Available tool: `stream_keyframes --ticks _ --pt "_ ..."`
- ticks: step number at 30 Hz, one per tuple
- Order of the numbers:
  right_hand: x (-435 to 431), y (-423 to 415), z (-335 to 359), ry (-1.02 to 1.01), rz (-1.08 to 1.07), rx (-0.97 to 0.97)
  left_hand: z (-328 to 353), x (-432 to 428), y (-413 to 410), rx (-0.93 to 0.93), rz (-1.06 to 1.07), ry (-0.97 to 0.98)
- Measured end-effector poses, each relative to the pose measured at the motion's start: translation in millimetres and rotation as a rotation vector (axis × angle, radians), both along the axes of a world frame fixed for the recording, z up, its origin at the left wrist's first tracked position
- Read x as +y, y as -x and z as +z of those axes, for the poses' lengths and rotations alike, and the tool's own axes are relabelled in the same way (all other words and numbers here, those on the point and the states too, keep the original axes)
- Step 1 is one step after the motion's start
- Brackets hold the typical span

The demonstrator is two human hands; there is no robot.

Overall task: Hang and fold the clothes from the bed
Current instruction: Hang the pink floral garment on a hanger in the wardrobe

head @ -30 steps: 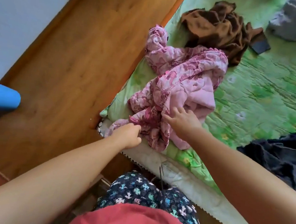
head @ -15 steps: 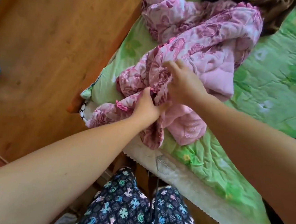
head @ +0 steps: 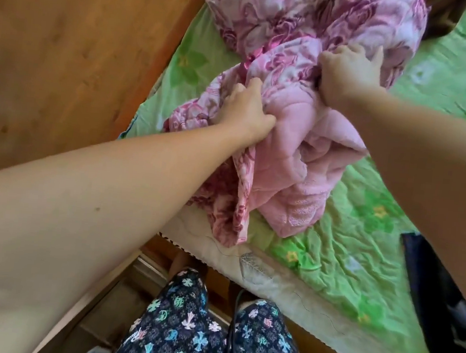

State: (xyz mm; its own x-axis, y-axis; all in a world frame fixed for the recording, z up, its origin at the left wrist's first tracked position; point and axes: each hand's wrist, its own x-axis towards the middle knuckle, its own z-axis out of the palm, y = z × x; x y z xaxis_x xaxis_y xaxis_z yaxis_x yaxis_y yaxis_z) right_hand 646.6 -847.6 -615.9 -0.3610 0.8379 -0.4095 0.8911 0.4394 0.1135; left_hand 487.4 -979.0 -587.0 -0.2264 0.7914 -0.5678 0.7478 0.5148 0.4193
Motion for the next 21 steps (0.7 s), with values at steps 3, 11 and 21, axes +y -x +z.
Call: stream_keyframes --ticks 3,11,21 --pt "-19 -5 9 -0.127 0.064 0.145 9 -6 14 0.08 -0.077 -0.072" --pt "-56 -29 128 -0.191 0.221 0.401 129 -20 67 0.303 -0.36 -0.152" --pt "-72 -17 389 -0.354 0.219 0.452 339 -19 74 0.587 -0.356 -0.491"
